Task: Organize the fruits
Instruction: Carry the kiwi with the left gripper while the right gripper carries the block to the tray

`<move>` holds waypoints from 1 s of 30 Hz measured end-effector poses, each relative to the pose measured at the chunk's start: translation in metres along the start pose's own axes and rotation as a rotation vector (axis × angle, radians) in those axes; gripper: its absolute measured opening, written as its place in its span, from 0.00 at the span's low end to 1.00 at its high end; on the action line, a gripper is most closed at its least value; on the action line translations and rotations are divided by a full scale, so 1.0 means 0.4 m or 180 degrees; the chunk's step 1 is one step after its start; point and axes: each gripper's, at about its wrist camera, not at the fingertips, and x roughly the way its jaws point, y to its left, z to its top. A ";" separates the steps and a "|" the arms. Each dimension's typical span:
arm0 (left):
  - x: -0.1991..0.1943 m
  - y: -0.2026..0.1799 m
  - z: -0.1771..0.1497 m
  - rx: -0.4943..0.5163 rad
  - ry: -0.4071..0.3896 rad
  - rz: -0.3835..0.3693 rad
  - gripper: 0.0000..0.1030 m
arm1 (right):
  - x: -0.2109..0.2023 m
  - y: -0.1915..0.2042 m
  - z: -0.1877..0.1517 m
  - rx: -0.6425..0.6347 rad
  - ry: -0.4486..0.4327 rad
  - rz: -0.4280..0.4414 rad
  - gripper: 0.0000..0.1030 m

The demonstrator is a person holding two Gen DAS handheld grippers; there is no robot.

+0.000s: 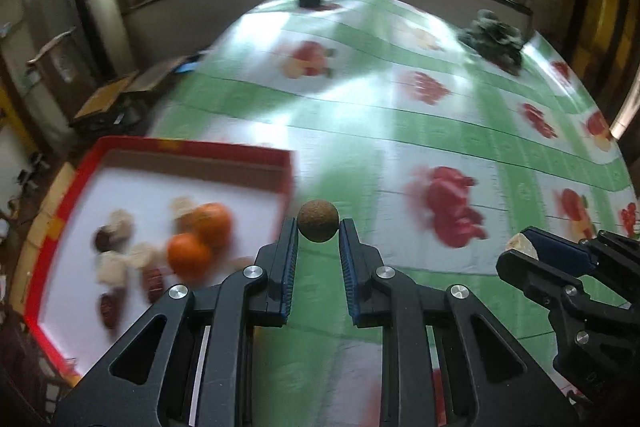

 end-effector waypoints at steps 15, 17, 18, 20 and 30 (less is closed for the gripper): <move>-0.023 0.242 -0.066 -0.0407 -0.0052 0.0453 0.19 | 0.114 0.211 0.051 -0.0427 0.0149 0.0270 0.24; -0.024 0.260 -0.073 -0.0435 -0.0059 0.0501 0.19 | 0.130 0.233 0.060 -0.0482 0.0170 0.0276 0.24; -0.024 0.270 -0.078 -0.0445 -0.0063 0.0523 0.19 | 0.135 0.243 0.063 -0.0502 0.0177 0.0287 0.24; -0.023 0.285 -0.084 -0.0471 -0.0057 0.0534 0.19 | 0.148 0.260 0.071 -0.0547 0.0197 0.0311 0.24; -0.013 0.323 -0.097 -0.0569 -0.0062 0.0566 0.19 | 0.204 0.338 0.112 -0.0741 0.0257 0.0337 0.24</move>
